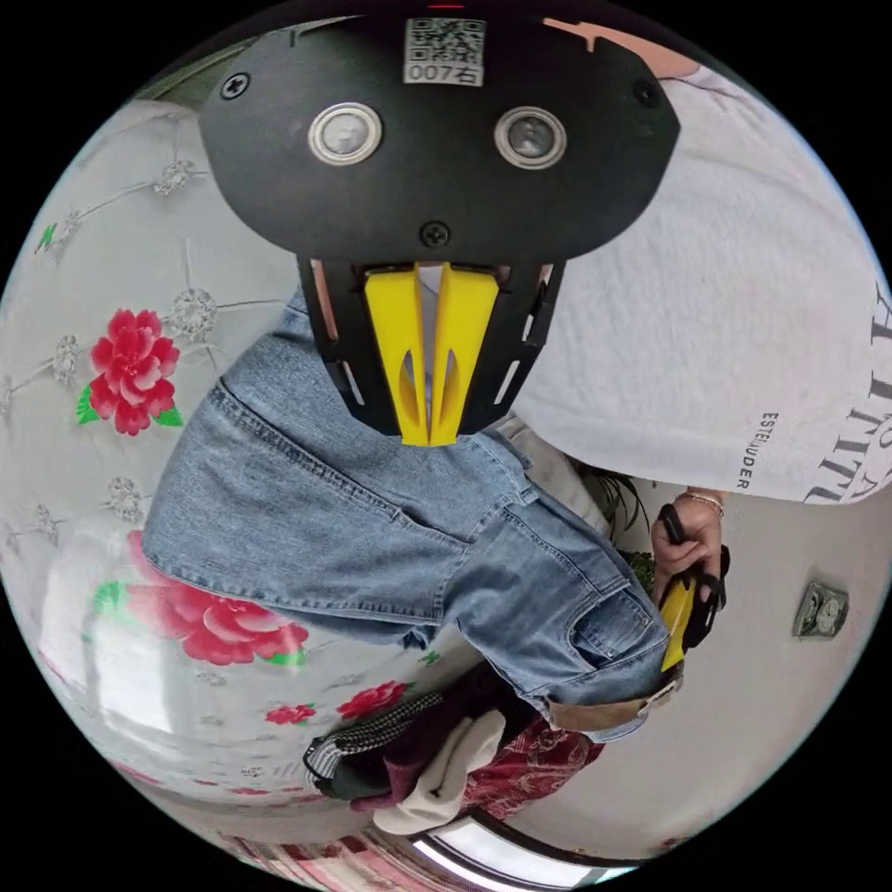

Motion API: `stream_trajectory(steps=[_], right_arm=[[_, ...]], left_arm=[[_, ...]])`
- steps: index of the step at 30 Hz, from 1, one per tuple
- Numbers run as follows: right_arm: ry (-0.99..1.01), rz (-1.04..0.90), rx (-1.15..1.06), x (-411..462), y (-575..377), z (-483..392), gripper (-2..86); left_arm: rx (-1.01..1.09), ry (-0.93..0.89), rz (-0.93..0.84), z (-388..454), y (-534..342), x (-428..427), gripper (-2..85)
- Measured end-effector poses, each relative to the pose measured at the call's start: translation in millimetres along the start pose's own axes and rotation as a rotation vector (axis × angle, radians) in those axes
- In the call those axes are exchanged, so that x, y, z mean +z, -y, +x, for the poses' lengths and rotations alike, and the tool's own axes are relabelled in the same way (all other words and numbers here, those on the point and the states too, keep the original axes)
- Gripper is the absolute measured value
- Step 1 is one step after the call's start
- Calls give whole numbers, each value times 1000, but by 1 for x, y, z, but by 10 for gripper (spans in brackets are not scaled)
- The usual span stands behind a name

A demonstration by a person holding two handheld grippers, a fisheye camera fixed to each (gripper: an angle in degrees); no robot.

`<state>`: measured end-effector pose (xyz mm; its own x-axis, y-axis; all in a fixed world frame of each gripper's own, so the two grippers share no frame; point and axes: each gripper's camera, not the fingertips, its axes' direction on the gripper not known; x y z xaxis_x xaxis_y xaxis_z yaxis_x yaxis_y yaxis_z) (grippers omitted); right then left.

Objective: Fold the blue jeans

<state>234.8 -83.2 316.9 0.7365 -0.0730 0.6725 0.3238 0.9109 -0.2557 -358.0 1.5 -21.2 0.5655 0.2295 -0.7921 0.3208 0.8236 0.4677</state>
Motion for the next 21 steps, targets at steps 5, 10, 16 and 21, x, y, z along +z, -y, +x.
stream_trajectory(steps=[5, 10, 16, 21], right_arm=[[-118, 107, 183, -47, -38, 31, 7], [-51, 282, 423, -98, -91, 70, 39], [190, 407, 514, -110, -113, 103, 86], [325, 239, 501, -74, -80, 120, 107]], left_arm=[[166, -189, -503, 49, -29, 175, 94], [35, -215, -469, 9, -29, 179, 115], [-191, 140, -400, -81, -20, 116, 136], [-354, 234, -463, -129, -40, 117, 164]])
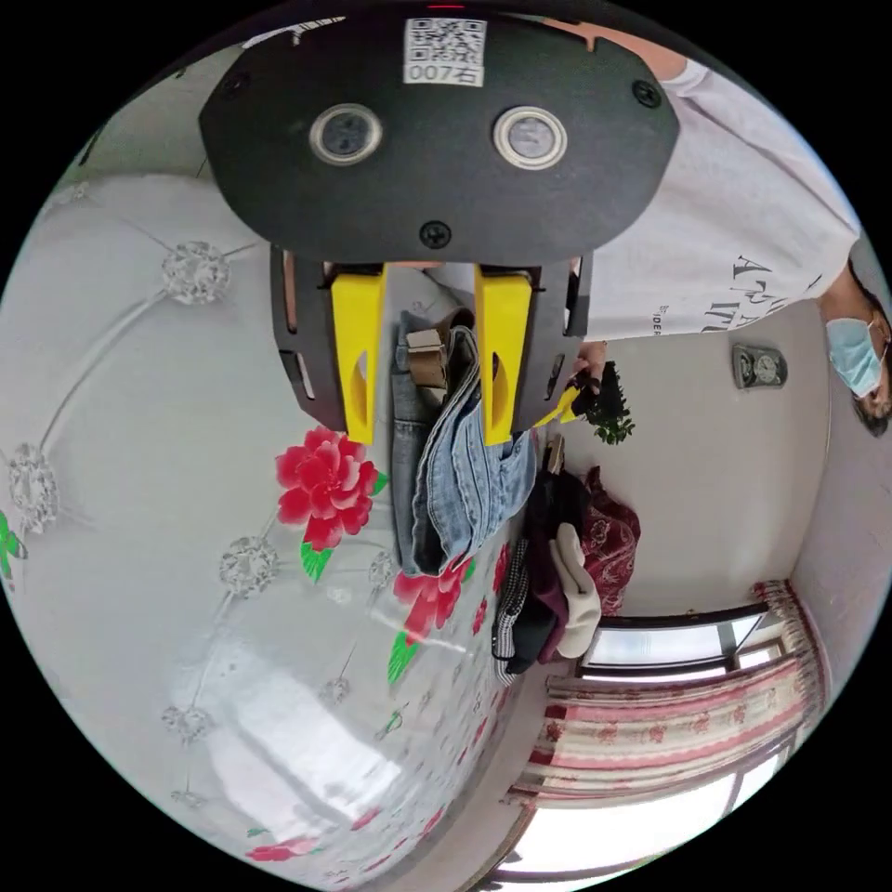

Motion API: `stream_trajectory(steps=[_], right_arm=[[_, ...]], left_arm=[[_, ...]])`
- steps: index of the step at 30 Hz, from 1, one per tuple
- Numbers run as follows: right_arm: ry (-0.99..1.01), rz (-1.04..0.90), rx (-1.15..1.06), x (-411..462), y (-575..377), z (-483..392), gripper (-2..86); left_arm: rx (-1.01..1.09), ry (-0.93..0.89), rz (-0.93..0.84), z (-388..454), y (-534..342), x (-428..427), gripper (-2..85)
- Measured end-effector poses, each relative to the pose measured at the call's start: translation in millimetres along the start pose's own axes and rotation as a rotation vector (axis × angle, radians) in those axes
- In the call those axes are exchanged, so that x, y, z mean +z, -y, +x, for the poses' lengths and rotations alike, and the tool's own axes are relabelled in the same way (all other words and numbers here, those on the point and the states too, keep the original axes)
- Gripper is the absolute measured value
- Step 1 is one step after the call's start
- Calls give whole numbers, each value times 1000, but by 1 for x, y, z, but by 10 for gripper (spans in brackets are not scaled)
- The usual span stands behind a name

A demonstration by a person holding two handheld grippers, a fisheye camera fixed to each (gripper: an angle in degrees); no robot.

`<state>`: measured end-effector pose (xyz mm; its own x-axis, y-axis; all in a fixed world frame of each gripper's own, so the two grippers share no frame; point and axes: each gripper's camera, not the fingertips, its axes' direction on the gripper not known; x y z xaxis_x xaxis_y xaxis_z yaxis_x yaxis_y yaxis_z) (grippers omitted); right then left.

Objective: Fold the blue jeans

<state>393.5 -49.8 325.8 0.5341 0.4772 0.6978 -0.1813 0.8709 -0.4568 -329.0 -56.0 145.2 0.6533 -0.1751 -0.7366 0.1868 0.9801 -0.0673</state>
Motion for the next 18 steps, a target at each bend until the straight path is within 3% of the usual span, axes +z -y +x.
stream_trajectory(steps=[4, 5, 7, 11, 18], right_arm=[[-46, -108, 1, 20, 18, -8, 99], [-92, -148, -13, 22, 22, -13, 94], [-127, -204, -33, 22, 28, -21, 85], [-178, -202, -152, 11, 25, -59, 71], [-83, -177, -322, 11, 52, -148, 66]], left_arm=[[-68, -74, -192, -18, 16, 60, 173], [-40, -8, -184, -15, 21, 62, 156], [-54, -63, -211, -19, 31, 66, 111], [-32, -208, -143, -14, 45, 47, 62], [91, -209, 5, 11, 77, -37, 57]])
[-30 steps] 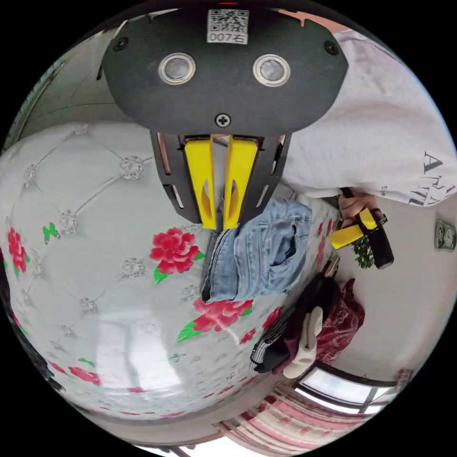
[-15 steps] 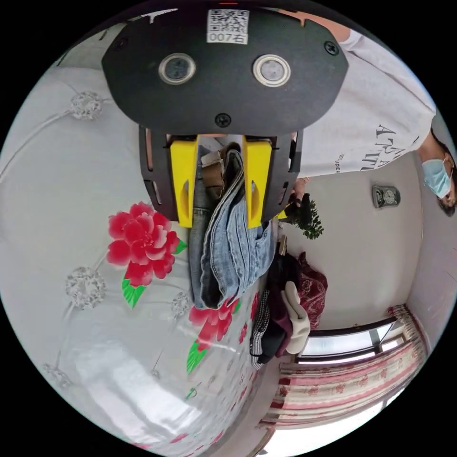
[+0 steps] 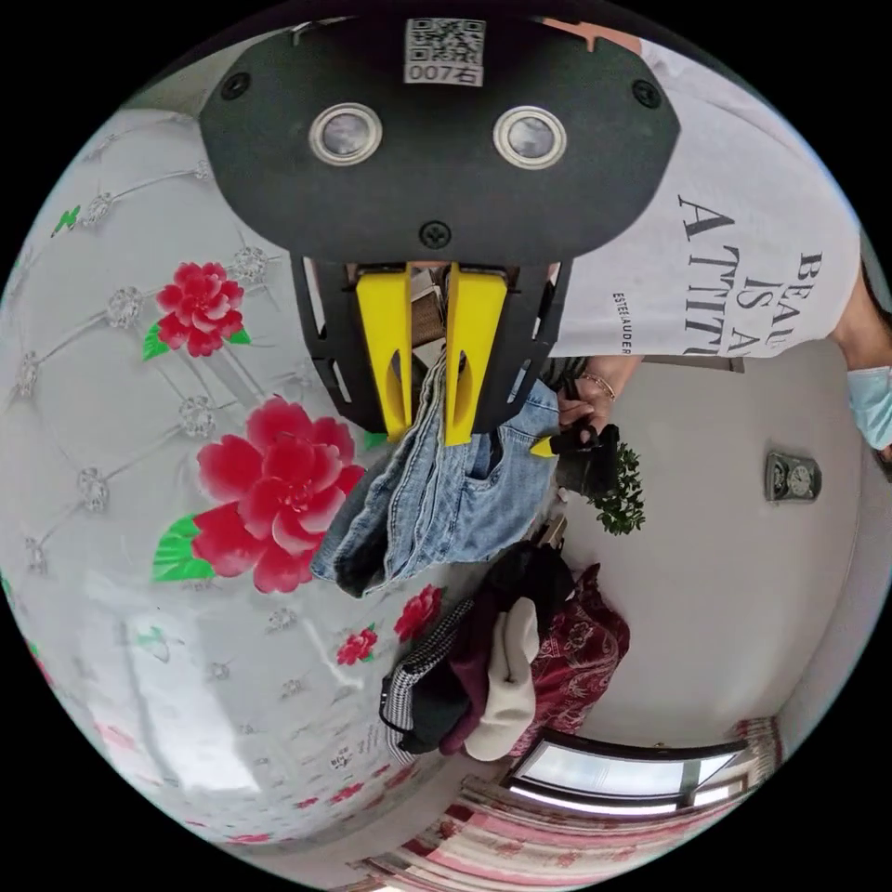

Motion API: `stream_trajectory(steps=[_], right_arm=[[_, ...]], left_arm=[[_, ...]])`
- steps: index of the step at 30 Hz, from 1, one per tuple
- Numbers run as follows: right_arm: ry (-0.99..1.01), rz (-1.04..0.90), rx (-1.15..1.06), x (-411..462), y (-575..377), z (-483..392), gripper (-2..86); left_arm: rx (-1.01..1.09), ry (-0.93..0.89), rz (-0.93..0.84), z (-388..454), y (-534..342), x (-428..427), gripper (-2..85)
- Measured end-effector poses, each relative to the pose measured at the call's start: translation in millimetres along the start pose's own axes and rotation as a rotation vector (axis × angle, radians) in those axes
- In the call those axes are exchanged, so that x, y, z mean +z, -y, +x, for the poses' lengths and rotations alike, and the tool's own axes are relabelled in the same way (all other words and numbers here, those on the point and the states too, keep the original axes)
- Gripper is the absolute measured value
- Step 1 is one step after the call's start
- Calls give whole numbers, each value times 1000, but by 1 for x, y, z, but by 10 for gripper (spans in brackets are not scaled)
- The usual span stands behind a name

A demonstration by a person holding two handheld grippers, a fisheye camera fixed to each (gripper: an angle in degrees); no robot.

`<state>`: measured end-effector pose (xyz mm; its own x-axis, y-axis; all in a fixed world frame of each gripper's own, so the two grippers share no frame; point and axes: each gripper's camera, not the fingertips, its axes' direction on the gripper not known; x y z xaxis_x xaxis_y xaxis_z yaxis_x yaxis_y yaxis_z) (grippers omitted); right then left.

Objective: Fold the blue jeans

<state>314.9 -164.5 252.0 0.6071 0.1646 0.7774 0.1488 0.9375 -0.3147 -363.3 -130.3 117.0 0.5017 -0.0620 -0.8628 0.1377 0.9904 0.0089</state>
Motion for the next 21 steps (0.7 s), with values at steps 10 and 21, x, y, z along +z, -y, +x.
stream_trajectory(steps=[10, 21], right_arm=[[141, 13, -399, 94, 225, -197, 66], [-245, -108, -435, 280, 283, -208, 51]], left_arm=[[126, 211, 352, 4, 116, -271, 56], [-264, 635, 510, -149, 140, -314, 94]])
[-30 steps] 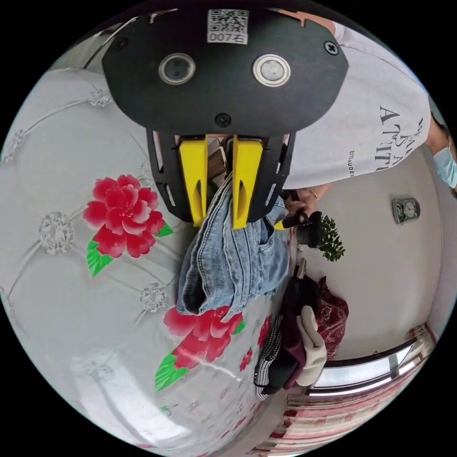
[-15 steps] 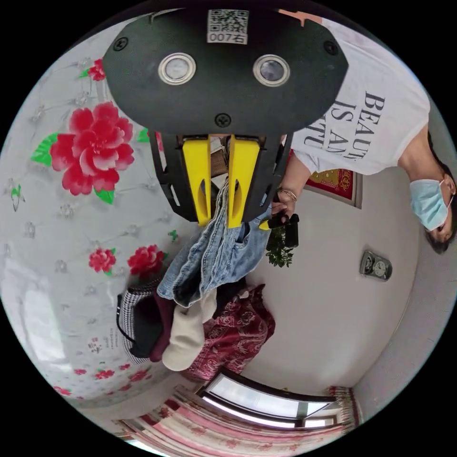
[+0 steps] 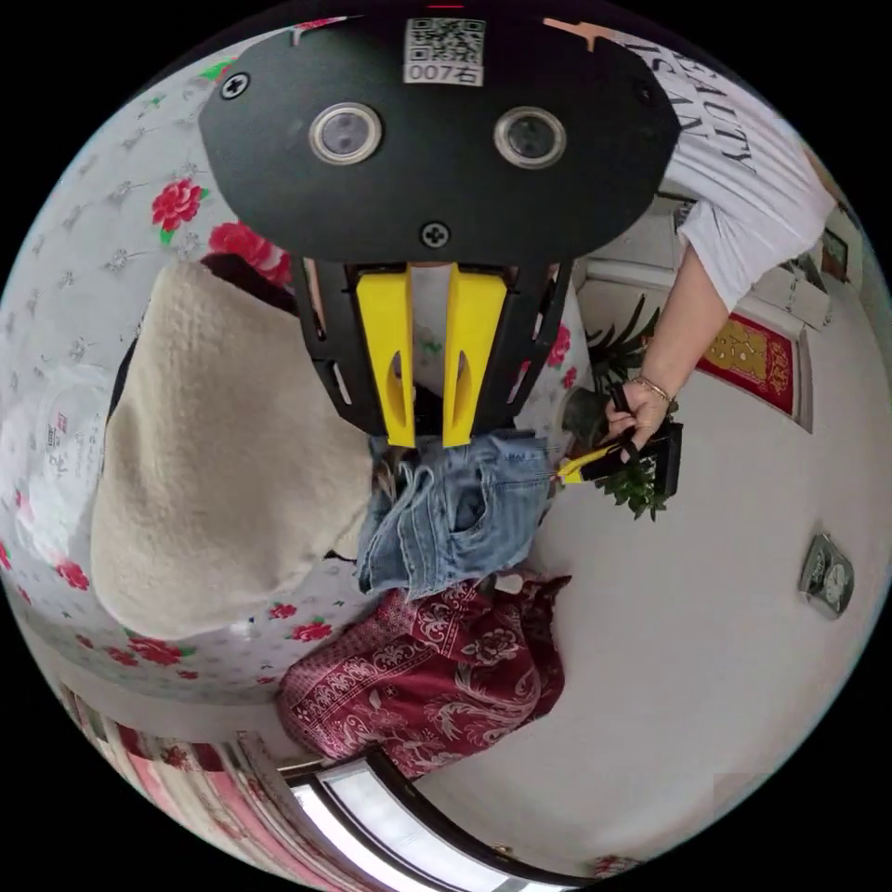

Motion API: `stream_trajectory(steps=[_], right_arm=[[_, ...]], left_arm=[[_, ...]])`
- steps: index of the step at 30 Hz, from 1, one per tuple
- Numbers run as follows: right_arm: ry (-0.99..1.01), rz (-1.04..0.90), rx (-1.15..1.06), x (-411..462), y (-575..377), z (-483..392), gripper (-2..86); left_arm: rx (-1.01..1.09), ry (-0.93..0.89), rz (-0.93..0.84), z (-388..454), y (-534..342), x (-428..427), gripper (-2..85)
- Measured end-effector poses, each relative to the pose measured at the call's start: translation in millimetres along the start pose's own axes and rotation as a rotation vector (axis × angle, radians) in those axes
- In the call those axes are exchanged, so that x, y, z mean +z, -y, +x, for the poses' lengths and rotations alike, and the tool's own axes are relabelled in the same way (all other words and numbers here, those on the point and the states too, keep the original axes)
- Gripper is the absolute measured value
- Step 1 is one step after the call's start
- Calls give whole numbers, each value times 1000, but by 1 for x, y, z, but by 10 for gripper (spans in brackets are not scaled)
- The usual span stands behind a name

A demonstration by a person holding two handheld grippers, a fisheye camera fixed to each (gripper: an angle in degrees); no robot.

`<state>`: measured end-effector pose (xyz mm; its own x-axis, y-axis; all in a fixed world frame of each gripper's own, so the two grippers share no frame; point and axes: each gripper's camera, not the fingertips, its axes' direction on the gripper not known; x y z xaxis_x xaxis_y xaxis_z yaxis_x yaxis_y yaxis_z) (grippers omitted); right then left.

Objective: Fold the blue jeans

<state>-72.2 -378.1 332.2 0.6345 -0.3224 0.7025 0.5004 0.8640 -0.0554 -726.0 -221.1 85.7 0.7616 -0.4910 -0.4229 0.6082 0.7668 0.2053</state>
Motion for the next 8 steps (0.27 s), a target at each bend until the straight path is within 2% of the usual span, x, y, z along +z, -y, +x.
stream_trajectory(steps=[4, 8], right_arm=[[-197, -108, -22, 16, -115, 8, 42], [-363, -334, 107, 9, -261, 21, 30]], left_arm=[[181, 108, -165, 42, -114, 81, 77], [275, 150, -376, 109, -230, 154, 46]])
